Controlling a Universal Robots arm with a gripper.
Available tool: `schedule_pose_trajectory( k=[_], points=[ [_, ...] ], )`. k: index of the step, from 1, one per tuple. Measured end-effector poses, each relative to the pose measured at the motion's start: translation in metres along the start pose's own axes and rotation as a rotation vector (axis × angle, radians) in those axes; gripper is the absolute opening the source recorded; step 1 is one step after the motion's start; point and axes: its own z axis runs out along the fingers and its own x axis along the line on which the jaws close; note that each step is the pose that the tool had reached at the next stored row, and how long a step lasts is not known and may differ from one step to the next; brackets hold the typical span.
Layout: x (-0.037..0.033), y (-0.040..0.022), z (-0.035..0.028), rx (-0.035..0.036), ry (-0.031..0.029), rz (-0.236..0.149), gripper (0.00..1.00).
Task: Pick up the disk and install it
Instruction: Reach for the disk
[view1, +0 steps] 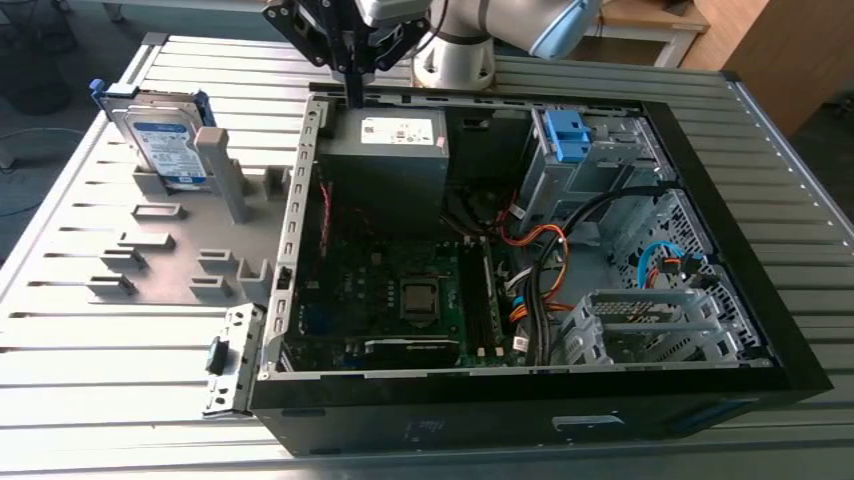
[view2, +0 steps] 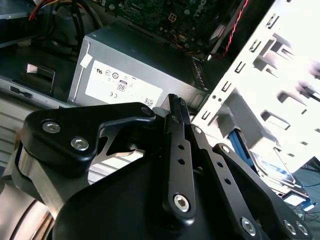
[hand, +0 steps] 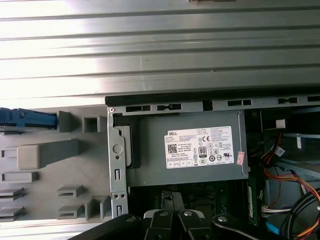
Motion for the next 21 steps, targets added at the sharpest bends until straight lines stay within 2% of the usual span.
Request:
schedule_pose_trajectory(
  k=[21],
  points=[
    [0.0104, -0.0008, -0.0003, 0.0, 0.0, 0.0, 0.11]
  ],
)
